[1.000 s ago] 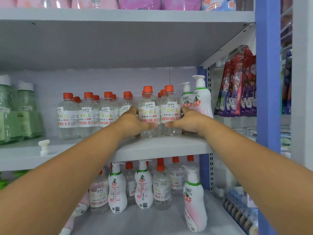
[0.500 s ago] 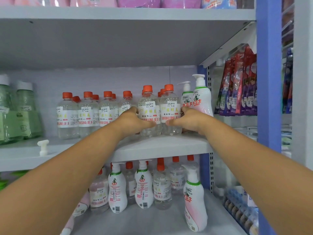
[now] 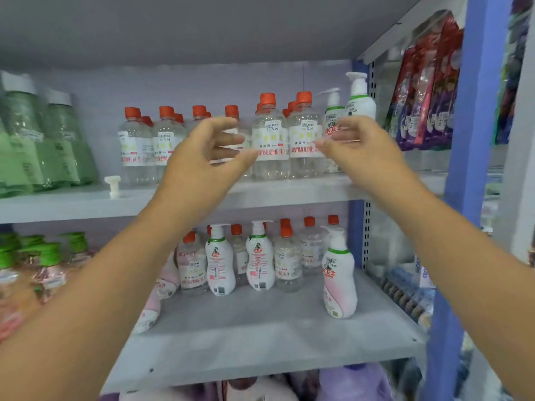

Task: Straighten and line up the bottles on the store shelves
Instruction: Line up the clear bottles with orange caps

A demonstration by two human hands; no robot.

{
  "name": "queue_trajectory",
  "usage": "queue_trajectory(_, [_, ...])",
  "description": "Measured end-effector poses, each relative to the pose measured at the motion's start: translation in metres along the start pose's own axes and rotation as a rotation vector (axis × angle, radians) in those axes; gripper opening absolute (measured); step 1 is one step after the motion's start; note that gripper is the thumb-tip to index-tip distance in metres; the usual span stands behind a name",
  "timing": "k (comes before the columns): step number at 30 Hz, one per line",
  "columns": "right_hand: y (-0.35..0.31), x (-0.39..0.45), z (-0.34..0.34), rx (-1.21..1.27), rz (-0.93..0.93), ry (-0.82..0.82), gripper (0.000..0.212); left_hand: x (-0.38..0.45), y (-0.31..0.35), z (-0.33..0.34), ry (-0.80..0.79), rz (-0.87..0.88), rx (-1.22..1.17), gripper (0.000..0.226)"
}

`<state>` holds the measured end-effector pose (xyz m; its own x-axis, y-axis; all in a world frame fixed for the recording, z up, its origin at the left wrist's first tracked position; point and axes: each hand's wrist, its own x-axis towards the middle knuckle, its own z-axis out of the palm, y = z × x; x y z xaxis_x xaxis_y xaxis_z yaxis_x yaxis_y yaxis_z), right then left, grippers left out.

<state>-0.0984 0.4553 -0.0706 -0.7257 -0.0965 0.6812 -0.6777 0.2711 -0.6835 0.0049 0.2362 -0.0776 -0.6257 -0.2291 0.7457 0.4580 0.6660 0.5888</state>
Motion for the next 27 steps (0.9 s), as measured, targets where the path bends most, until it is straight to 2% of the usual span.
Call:
queue_trajectory(1, [0.001, -0.025, -0.001, 0.151, -0.072, 0.047, 0.051, -0.028, -0.002, -0.009, 0.063, 0.028, -0.082, 0.038])
queue_trajectory(3, [0.009, -0.070, 0.007, 0.357, -0.110, 0.067, 0.029, -0.075, -0.026, -0.016, 0.167, -0.045, -0.171, 0.025])
queue_trajectory(6, [0.035, -0.106, 0.046, 0.367, 0.072, -0.067, 0.022, -0.104, -0.089, -0.008, 0.195, -0.263, -0.203, 0.024])
queue_trajectory(10, [0.078, -0.100, 0.102, 0.107, 0.325, -0.205, 0.039, -0.089, -0.180, 0.003, 0.165, -0.461, -0.045, 0.031])
queue_trajectory(12, [0.096, -0.085, 0.119, 0.045, 0.402, -0.199, 0.043, -0.073, -0.212, 0.006, 0.176, -0.492, -0.037, 0.034])
queue_trajectory(14, [0.115, -0.068, 0.133, -0.035, 0.463, -0.234, 0.046, -0.055, -0.230, 0.008, 0.142, -0.459, 0.075, 0.043])
queue_trajectory(17, [0.145, -0.047, 0.153, -0.124, 0.595, -0.314, 0.089, -0.031, -0.247, 0.010, 0.124, -0.351, 0.203, 0.054])
queue_trajectory(19, [0.167, -0.036, 0.165, -0.151, 0.580, -0.312, 0.099, -0.013, -0.259, 0.013, 0.035, -0.352, 0.291, 0.058])
queue_trajectory(22, [0.190, -0.029, 0.180, -0.145, 0.545, -0.311, 0.094, 0.010, -0.268, 0.015, -0.248, -0.555, 0.546, 0.057])
queue_trajectory(23, [0.192, -0.031, 0.182, -0.126, 0.535, -0.312, 0.089, 0.013, -0.270, 0.017, -0.291, -0.577, 0.574, 0.054])
queue_trajectory(27, [0.192, -0.046, 0.180, -0.087, 0.491, -0.265, 0.077, 0.008, -0.280, 0.020, -0.225, -0.551, 0.586, 0.037])
